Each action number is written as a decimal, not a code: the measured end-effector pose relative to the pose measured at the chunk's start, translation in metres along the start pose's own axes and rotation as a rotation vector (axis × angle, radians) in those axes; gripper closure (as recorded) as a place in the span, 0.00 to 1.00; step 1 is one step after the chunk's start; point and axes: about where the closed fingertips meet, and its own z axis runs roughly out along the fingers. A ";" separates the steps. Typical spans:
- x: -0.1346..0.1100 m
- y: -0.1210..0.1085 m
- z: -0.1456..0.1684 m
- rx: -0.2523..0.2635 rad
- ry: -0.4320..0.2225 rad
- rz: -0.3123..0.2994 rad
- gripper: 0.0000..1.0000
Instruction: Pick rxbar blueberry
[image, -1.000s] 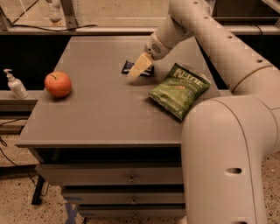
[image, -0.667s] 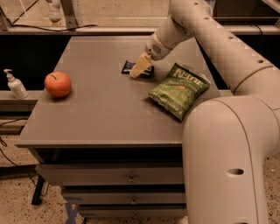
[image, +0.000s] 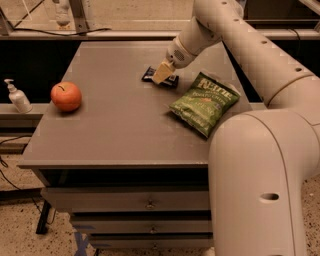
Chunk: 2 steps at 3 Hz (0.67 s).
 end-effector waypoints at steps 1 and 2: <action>-0.001 0.000 -0.001 0.000 0.000 0.000 1.00; -0.024 -0.003 -0.013 0.018 -0.056 -0.023 1.00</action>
Offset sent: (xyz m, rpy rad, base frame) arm 0.0268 0.0142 0.0731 0.1079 -0.1376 0.0002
